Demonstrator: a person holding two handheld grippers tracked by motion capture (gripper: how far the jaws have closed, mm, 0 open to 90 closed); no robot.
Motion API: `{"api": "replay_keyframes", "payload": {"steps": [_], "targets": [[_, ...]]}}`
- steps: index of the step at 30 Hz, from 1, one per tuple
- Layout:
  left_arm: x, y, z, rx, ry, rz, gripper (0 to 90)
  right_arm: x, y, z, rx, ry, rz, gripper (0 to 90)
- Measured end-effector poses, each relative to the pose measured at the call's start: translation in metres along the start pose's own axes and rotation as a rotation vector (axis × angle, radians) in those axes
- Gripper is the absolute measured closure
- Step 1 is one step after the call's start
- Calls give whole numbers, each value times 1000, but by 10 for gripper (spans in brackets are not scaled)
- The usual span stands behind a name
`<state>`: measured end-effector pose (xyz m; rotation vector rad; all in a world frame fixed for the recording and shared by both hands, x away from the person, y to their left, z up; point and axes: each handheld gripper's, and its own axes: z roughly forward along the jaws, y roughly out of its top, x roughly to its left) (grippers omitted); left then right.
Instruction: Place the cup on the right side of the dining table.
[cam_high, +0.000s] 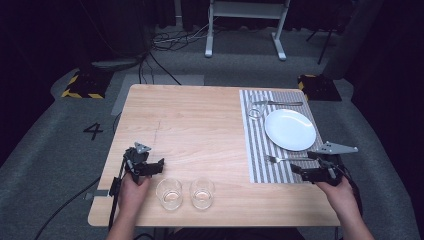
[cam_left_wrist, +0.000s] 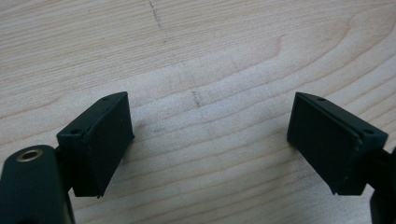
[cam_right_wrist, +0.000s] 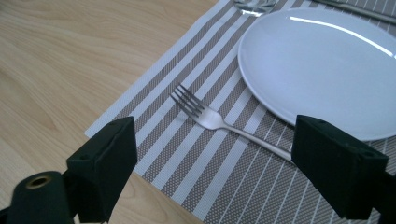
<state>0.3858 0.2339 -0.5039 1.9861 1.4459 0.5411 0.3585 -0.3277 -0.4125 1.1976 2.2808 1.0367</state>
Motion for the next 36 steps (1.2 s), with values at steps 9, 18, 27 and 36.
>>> {"api": "replay_keyframes", "payload": {"steps": [9, 18, 27, 36], "targets": [[0, 0, 0, 0, 0, 0, 145, 4, -29, 14, 10, -21, 10, 151], [0, 0, 0, 0, 2, -3, 145, 16, -51, 34, 77, -15, -33, 150], [0, 0, 0, 0, 2, -3, 145, 24, -64, 48, 93, -24, -51, 150], [0, 0, 0, 0, 2, -3, 145, 26, -77, 52, 27, -21, -31, 108]]}}
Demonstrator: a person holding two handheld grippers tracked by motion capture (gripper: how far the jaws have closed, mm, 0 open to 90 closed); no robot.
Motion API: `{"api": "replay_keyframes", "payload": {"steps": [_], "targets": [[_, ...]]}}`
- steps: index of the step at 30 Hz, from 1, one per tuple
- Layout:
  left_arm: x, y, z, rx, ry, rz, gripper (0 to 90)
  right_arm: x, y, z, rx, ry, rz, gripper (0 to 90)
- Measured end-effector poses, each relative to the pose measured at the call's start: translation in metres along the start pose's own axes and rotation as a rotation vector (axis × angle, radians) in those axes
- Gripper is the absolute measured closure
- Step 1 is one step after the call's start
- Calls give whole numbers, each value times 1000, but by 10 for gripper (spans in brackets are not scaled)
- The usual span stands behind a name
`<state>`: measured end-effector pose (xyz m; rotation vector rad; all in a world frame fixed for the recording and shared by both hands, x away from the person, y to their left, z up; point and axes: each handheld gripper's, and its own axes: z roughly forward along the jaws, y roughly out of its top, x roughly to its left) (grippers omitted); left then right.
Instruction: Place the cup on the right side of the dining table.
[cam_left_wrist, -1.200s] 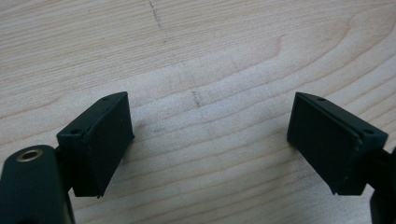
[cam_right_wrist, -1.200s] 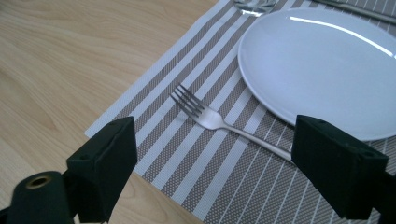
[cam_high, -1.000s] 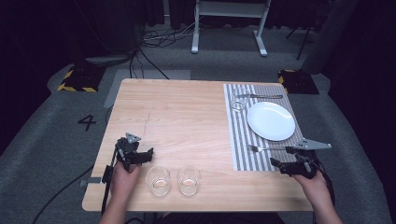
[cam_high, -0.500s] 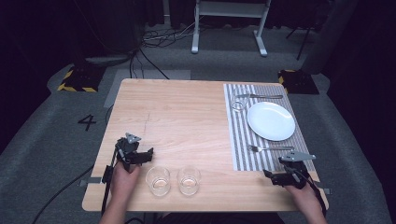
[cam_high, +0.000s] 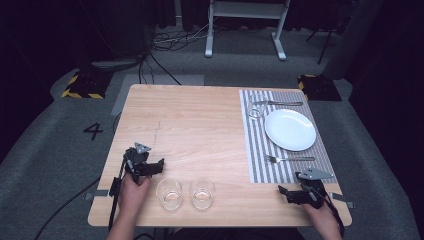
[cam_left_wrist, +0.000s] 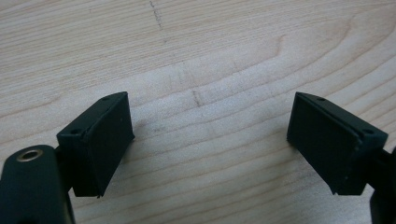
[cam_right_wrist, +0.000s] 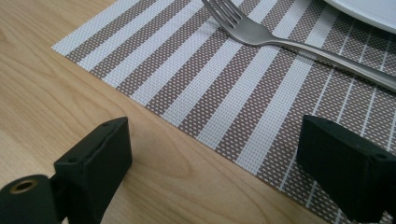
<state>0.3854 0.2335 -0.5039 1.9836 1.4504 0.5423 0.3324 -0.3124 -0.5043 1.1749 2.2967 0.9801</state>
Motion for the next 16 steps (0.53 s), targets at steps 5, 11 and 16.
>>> {"api": "replay_keyframes", "payload": {"steps": [5, 11, 16], "targets": [[0, 0, 0, 0, 0, 0, 145, 0, 0, 0, 0, 4, -2, 108], [0, 0, 0, 0, 0, 0, 145, 1, 0, 0, 0, -1, 3, 107], [0, 0, 0, 0, 0, 0, 145, 0, 0, 0, 1, 1, 2, 100]]}}
